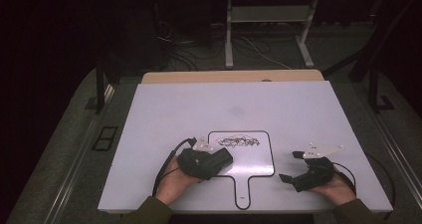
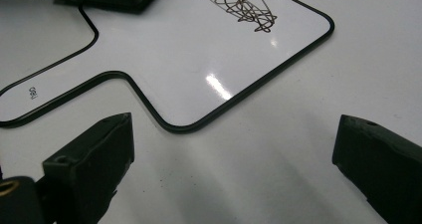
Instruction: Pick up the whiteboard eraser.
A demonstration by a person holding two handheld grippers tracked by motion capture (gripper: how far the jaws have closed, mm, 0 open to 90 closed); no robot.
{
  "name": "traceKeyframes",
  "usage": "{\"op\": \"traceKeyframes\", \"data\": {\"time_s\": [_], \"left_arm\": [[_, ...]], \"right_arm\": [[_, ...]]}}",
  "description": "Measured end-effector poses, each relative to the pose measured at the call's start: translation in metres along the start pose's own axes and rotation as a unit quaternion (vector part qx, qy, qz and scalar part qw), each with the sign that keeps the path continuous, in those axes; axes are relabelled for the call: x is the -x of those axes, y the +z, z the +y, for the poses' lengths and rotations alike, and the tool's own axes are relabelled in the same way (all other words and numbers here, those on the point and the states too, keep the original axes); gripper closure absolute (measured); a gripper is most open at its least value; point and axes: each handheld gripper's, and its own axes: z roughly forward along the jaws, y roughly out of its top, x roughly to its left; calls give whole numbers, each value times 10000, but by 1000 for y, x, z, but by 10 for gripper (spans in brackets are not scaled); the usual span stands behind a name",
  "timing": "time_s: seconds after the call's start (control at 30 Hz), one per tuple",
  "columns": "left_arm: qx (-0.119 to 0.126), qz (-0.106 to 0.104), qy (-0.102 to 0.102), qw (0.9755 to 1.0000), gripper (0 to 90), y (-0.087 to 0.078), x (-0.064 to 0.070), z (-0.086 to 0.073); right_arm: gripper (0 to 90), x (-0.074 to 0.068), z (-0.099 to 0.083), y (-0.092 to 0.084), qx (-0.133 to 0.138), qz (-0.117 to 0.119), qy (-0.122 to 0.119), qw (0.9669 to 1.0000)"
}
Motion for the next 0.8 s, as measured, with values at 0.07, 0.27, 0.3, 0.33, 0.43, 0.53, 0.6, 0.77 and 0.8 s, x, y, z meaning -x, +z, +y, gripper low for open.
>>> {"op": "traceKeyframes", "data": {"time_s": [0.07, 0.27, 0.3, 0.33, 0.43, 0.53, 0.6, 0.77, 0.8], "left_arm": [[19, 20, 41, 10000, 390, -2, -1, -1], [158, -13, 122, 9998, 390, -7, -5, 0], [206, -20, 112, 9997, 391, -7, -6, 0], [266, -15, 48, 9996, 390, -9, -8, 1], [323, -9, 41, 9995, 390, -12, -11, 2], [373, -24, 19, 9993, 390, -13, -13, 5], [345, -68, 60, 9994, 390, -14, -15, 6], [416, -200, 130, 9989, 390, -15, -18, 13], [414, -228, 121, 9988, 390, -15, -19, 15]], "right_arm": [[18, 0, 0, 0, -2, 3, -2, 10000], [18, 0, 0, 0, 3, 6, -3, 10000], [18, 0, 0, 0, 11, 7, 11, 10000], [18, 1, 0, 0, -13, 12, -10, 10000], [18, 1, 0, 0, -2, 8, 8, 10000], [18, 1, 0, 0, -1, 14, 21, 10000], [18, 1, 0, 0, 3, 17, 31, 10000], [18, 3, 1, 0, 60, 28, 98, 9999], [18, 2, 2, 0, 58, 28, 105, 9999]]}}
